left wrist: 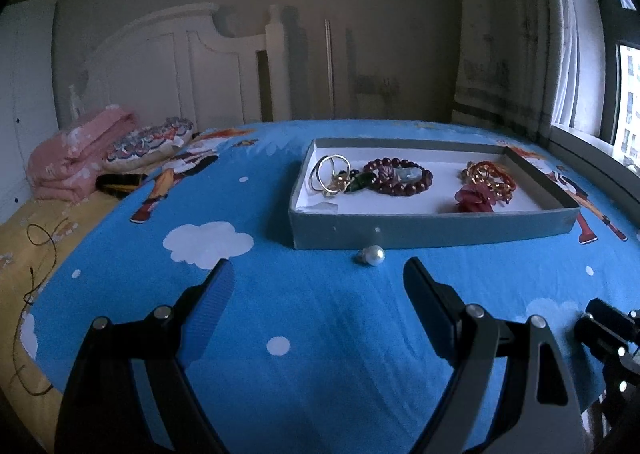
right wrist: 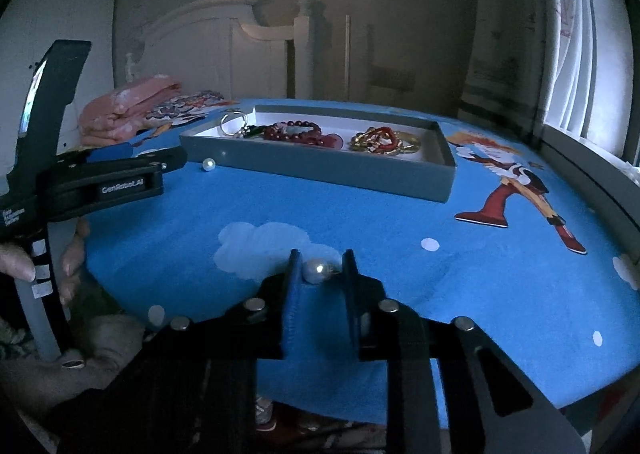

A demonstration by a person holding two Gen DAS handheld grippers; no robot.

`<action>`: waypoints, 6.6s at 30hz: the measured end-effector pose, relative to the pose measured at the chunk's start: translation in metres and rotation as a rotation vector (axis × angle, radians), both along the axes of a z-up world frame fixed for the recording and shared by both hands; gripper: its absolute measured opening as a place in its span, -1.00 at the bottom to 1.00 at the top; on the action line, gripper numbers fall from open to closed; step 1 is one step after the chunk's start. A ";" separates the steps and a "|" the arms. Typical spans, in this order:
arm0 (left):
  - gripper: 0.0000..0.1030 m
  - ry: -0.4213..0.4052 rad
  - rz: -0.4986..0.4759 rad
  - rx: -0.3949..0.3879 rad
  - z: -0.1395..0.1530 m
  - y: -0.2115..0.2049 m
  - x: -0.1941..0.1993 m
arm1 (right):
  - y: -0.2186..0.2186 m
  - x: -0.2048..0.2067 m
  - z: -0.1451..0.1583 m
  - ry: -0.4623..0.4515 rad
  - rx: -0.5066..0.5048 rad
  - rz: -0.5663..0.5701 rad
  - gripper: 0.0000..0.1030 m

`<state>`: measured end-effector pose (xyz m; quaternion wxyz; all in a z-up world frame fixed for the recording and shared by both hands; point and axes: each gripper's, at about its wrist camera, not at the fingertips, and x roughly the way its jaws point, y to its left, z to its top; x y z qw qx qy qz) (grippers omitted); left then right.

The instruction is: Organize jewelry

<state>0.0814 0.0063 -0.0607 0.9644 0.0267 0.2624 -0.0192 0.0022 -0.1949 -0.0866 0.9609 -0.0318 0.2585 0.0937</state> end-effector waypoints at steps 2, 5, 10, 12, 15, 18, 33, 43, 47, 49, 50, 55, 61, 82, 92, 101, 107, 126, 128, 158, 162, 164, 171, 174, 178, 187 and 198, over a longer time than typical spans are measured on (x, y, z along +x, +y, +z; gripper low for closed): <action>0.62 0.018 -0.004 -0.013 0.000 0.000 0.004 | -0.001 0.000 0.000 0.001 0.010 0.002 -0.62; 0.62 0.045 -0.012 -0.029 0.001 -0.003 0.010 | -0.001 -0.001 0.000 0.001 0.011 0.000 -0.62; 0.62 0.064 -0.024 -0.057 0.005 -0.016 0.018 | -0.001 0.001 0.000 0.004 0.017 -0.008 -0.62; 0.62 0.079 -0.024 -0.055 0.006 -0.020 0.022 | -0.003 0.002 0.001 0.005 0.028 -0.008 -0.62; 0.62 0.102 -0.018 -0.056 0.006 -0.024 0.028 | -0.004 0.001 0.002 0.001 0.036 -0.008 -0.62; 0.61 0.134 -0.011 -0.055 0.006 -0.024 0.035 | -0.006 0.000 0.003 -0.002 0.044 -0.011 -0.62; -0.20 0.285 -0.047 -0.052 -0.005 -0.038 0.068 | -0.010 0.002 0.004 0.004 0.064 -0.021 -0.62; -0.73 0.270 -0.083 -0.019 -0.007 -0.044 0.066 | -0.007 0.013 0.010 0.006 0.048 -0.034 -0.61; -0.74 0.261 -0.070 -0.031 -0.006 -0.039 0.065 | -0.003 0.016 0.013 0.002 0.045 -0.031 -0.61; -0.74 0.254 -0.066 -0.038 -0.006 -0.037 0.064 | -0.002 0.016 0.013 0.002 0.041 -0.028 -0.61; -0.74 0.246 -0.065 -0.038 -0.005 -0.037 0.062 | -0.002 0.016 0.013 0.002 0.040 -0.028 -0.61; -0.74 0.196 -0.061 -0.036 -0.001 -0.033 0.050 | -0.001 0.016 0.013 0.006 0.036 -0.031 -0.61; -0.74 0.153 -0.057 -0.052 0.000 -0.028 0.034 | 0.001 0.015 0.016 -0.002 0.032 -0.036 -0.62; -0.74 0.079 -0.068 -0.056 0.007 -0.026 0.014 | 0.014 0.023 0.032 -0.010 0.010 -0.051 -0.61; -0.74 -0.006 -0.063 -0.026 0.025 -0.032 0.012 | 0.013 0.047 0.050 -0.026 0.035 -0.069 -0.61; -0.74 0.001 -0.055 -0.012 0.038 -0.036 0.043 | 0.003 0.083 0.063 -0.019 0.052 -0.101 -0.62; -0.74 0.011 -0.061 -0.003 0.046 -0.044 0.064 | -0.003 0.109 0.069 0.000 0.058 -0.121 -0.62; -0.74 0.044 -0.031 0.042 0.049 -0.066 0.138 | -0.010 0.176 0.072 0.053 0.039 -0.177 -0.62; -0.73 0.057 -0.021 0.042 0.047 -0.065 0.143 | -0.010 0.180 0.070 0.060 0.032 -0.182 -0.61; 0.91 -0.077 -0.050 0.022 0.082 -0.032 0.068 | -0.007 0.128 0.091 0.013 -0.057 -0.212 0.64; 0.91 -0.087 -0.052 -0.001 0.084 -0.026 0.052 | -0.006 0.112 0.088 0.035 -0.034 -0.195 0.64; 0.91 -0.091 -0.049 -0.010 0.084 -0.024 0.045 | -0.005 0.101 0.087 0.026 -0.038 -0.192 0.64; 0.91 -0.049 -0.060 -0.021 0.079 -0.027 0.039 | -0.007 0.093 0.093 0.029 -0.005 -0.204 0.64; 0.91 -0.047 -0.056 -0.001 0.077 -0.030 0.038 | -0.007 0.093 0.095 0.033 -0.001 -0.212 0.64; 0.91 -0.033 -0.055 -0.004 0.075 -0.030 0.039 | -0.007 0.092 0.096 0.038 -0.014 -0.226 0.64; 0.91 -0.033 -0.048 -0.011 0.076 -0.029 0.039 | -0.009 0.091 0.096 0.044 -0.008 -0.231 0.64; 0.91 -0.022 -0.036 -0.013 0.074 -0.028 0.039 | -0.008 0.091 0.095 0.047 -0.009 -0.233 0.64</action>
